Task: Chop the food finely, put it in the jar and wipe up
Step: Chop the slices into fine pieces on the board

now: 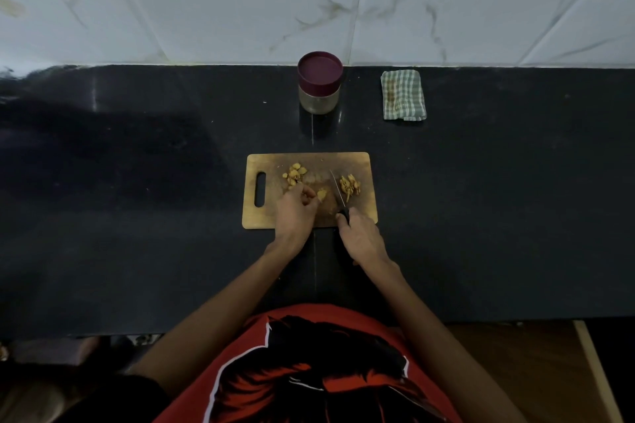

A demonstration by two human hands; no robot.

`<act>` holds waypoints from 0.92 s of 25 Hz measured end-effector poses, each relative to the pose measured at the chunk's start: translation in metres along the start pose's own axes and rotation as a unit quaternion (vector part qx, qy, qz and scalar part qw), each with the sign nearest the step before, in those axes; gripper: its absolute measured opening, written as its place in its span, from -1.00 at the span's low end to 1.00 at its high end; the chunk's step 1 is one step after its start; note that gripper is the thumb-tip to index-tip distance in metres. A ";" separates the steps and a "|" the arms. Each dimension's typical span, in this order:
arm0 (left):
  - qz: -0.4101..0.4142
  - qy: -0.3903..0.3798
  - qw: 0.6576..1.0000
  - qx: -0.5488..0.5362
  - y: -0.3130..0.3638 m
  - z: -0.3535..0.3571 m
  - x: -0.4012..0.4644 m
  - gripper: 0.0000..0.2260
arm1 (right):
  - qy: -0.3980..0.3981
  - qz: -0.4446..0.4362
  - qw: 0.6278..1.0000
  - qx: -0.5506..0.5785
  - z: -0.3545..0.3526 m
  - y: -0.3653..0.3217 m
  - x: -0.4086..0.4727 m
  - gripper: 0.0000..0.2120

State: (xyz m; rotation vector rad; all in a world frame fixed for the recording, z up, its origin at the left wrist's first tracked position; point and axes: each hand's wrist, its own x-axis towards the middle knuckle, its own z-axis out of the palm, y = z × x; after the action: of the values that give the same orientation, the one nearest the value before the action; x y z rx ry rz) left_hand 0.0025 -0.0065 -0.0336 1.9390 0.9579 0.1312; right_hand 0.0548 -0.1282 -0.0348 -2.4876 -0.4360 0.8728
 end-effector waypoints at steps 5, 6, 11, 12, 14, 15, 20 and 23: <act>0.100 -0.001 0.992 0.075 -0.008 0.000 0.005 -0.76 | -0.015 0.022 0.999 0.027 0.001 0.001 -0.004 -0.77; 0.107 -0.004 0.991 0.083 -0.009 0.001 0.006 -0.75 | -0.016 0.025 0.999 0.029 0.001 0.002 -0.006 -0.78; 0.121 -0.009 0.988 0.093 -0.018 0.006 0.011 -0.78 | -0.026 0.013 1.000 0.010 0.005 -0.002 -0.010 -0.79; 0.124 -0.008 0.988 0.091 -0.019 0.006 0.012 -0.80 | -0.026 0.008 1.000 0.002 0.005 -0.004 -0.010 -0.79; 0.127 -0.005 0.989 0.079 -0.020 0.007 0.013 -0.80 | -0.025 0.000 1.000 -0.013 0.004 -0.007 -0.011 -0.78; 0.129 -0.003 0.989 0.073 -0.019 0.006 0.012 -0.79 | -0.025 -0.002 1.000 -0.019 0.004 -0.008 -0.011 -0.78; 0.142 -0.007 0.988 0.065 -0.018 0.004 0.011 -0.76 | -0.026 -0.008 0.999 -0.043 0.002 -0.009 -0.011 -0.79; 0.139 -0.004 0.988 0.062 -0.020 0.005 0.011 -0.77 | -0.025 -0.009 0.998 -0.050 0.001 -0.010 -0.011 -0.81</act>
State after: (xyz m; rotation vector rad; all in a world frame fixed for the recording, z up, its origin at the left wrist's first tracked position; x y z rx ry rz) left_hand 0.0012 0.0022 -0.0551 2.1806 0.6985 0.2278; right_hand 0.0442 -0.1244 -0.0247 -2.5520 -0.5291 0.9303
